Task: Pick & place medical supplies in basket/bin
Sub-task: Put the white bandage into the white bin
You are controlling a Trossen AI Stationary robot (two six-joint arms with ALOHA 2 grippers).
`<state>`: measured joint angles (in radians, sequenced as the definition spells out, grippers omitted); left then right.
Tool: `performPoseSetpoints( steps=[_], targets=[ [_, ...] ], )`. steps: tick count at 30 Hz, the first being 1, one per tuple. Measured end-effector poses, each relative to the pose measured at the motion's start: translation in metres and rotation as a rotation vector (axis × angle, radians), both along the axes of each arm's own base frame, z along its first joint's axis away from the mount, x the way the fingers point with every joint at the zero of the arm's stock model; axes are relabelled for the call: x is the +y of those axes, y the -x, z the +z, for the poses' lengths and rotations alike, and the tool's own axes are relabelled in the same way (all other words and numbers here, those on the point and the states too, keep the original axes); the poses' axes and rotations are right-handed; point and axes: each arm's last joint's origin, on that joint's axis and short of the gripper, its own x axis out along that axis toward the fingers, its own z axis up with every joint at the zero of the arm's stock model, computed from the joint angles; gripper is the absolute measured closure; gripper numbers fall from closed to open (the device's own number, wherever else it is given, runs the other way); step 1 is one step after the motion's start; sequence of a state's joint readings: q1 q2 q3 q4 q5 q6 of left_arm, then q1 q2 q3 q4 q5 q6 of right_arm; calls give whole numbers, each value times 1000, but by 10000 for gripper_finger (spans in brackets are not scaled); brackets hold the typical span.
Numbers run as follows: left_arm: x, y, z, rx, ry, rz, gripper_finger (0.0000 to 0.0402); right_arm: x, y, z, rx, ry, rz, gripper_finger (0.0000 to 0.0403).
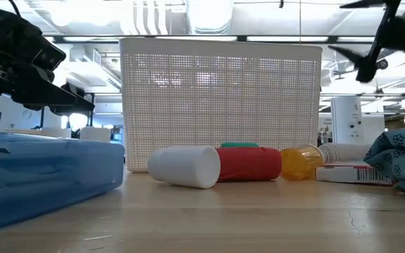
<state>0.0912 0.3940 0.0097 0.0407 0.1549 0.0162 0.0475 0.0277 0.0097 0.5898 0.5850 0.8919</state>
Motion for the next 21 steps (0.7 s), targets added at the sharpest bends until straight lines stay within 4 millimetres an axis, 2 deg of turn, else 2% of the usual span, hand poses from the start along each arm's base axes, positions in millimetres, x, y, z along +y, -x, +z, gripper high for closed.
performPoseSetpoints(
  steps=[5, 8, 11, 16, 21],
  targets=[
    [0, 0, 0, 0, 0, 0, 215, 0, 12, 16, -182, 44, -5, 53],
    [0, 0, 0, 0, 0, 0, 215, 2, 12, 26, -153, 87, 45, 55],
    [0, 0, 0, 0, 0, 0, 215, 2, 9, 43, 31, 106, 70, 58],
    [0, 0, 0, 0, 0, 0, 215, 4, 15, 74, 509, 102, 160, 60],
    [0, 0, 0, 0, 0, 0, 215, 4, 17, 101, 902, 91, 198, 60]
  ],
)
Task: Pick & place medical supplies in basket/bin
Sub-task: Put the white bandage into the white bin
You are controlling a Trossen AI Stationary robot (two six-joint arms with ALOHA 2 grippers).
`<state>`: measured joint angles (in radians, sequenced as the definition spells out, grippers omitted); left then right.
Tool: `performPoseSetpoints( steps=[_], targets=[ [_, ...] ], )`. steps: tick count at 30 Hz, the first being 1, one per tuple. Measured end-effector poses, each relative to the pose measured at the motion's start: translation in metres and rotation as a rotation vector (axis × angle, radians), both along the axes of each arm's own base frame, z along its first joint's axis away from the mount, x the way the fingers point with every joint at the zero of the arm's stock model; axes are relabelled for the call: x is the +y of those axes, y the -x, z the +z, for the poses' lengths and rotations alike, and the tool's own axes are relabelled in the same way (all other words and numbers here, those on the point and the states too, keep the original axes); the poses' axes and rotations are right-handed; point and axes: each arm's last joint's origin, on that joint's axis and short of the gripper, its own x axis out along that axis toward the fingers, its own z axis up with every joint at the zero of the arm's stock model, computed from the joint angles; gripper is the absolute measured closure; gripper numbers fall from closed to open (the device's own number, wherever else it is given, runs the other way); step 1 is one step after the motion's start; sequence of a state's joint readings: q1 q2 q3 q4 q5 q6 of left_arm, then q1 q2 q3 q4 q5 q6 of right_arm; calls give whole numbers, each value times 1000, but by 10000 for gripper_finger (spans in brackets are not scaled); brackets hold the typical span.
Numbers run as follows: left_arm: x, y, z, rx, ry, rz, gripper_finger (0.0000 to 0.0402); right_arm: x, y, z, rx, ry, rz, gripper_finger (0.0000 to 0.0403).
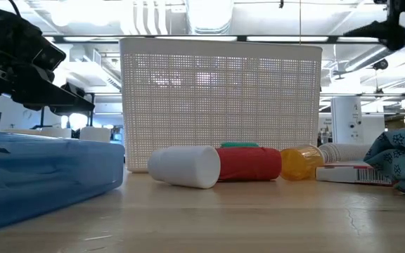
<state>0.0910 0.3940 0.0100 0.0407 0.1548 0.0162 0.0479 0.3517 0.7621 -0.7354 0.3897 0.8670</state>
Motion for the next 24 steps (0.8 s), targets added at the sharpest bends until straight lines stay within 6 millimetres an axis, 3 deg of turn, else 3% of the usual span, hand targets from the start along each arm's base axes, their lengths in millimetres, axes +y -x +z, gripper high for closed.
performPoseSetpoints(
  steps=[8, 14, 18, 24],
  targets=[
    [0, 0, 0, 0, 0, 0, 215, 5, -44, 7, 535, 71, 162, 74],
    [0, 0, 0, 0, 0, 0, 215, 7, -65, 1, 899, 129, 298, 76],
    [0, 0, 0, 0, 0, 0, 215, 6, -68, 1, 1014, 231, 308, 76],
    [0, 0, 0, 0, 0, 0, 215, 13, -60, -7, 1036, 325, 313, 76]
  ],
)
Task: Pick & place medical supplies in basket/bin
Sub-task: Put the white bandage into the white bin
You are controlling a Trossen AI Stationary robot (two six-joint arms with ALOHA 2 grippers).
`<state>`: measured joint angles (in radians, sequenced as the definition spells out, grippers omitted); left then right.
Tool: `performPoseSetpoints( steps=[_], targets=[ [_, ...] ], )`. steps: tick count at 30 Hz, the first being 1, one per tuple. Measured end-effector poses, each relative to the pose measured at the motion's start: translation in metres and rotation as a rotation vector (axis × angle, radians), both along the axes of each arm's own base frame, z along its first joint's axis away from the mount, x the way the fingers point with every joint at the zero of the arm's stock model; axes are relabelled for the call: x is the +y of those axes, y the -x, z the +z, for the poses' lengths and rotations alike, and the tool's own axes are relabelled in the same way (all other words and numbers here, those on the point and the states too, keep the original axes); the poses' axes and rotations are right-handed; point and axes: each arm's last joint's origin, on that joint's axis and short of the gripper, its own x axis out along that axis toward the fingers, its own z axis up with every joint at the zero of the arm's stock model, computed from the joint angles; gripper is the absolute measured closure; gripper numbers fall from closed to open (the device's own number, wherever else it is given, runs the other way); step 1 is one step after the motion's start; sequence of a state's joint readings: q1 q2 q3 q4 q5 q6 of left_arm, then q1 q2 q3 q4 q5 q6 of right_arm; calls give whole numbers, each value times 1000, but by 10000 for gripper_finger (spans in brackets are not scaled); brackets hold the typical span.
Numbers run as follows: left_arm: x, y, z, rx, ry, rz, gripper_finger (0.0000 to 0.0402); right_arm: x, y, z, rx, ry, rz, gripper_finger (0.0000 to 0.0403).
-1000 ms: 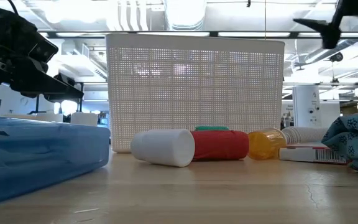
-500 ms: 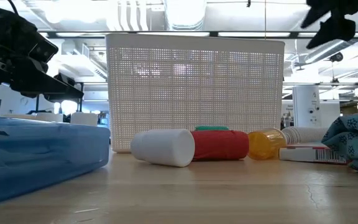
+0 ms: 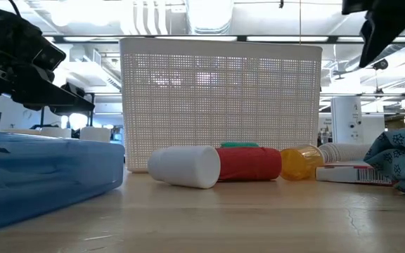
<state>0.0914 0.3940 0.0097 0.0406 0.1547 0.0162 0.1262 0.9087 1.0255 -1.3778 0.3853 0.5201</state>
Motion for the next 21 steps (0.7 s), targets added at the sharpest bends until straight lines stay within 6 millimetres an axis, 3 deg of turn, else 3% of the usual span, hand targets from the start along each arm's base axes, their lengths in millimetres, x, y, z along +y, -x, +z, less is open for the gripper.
performPoseSetpoints(
  steps=[21],
  targets=[
    [0, 0, 0, 0, 0, 0, 215, 48, -24, -94, 107, 30, 242, 76]
  ],
)
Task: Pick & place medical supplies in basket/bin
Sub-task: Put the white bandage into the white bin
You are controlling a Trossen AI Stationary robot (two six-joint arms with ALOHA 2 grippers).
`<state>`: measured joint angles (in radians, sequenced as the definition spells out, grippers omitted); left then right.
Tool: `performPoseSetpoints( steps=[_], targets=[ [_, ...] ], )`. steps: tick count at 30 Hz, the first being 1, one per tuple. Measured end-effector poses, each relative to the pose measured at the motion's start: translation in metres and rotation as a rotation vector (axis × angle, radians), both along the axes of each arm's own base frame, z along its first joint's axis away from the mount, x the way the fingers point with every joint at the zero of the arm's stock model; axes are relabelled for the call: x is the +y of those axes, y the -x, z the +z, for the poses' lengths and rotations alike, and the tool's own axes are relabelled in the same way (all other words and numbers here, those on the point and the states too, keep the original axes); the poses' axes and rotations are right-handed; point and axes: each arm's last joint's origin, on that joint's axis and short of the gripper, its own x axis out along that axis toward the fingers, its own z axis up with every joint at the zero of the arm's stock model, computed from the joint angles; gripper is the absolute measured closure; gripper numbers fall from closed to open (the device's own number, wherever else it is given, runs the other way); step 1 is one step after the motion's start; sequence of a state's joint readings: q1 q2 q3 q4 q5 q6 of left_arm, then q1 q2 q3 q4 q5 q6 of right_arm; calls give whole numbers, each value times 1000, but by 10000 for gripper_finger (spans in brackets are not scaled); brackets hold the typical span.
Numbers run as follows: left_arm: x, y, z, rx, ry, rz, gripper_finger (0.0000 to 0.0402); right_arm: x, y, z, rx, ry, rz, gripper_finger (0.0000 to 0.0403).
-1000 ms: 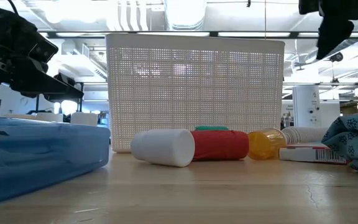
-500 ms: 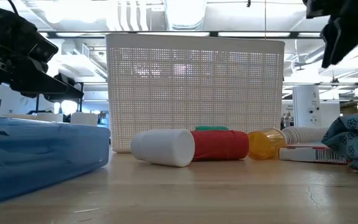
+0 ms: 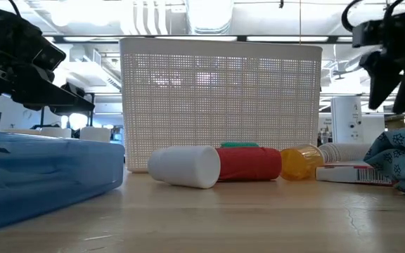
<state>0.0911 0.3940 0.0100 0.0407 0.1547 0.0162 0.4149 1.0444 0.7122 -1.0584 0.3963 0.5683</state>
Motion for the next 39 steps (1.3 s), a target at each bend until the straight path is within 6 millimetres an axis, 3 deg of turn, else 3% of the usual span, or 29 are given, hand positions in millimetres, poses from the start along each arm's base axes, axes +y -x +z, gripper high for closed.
performPoseSetpoints(
  steps=[6, 14, 19, 33, 36, 39],
  targets=[
    [0, 0, 0, 0, 0, 0, 215, 3, -8, -25, 25, 24, 22, 76],
    [0, 0, 0, 0, 0, 0, 215, -4, -19, -36, -31, 151, -139, 76],
    [0, 0, 0, 0, 0, 0, 215, -7, -27, -54, 15, 80, -62, 76],
    [0, 0, 0, 0, 0, 0, 215, -27, -27, -84, 113, 140, -230, 77],
    [0, 0, 0, 0, 0, 0, 215, -26, -27, -85, 111, 135, -228, 92],
    [0, 0, 0, 1, 0, 0, 215, -26, -28, -84, 104, 109, -217, 133]
  ],
)
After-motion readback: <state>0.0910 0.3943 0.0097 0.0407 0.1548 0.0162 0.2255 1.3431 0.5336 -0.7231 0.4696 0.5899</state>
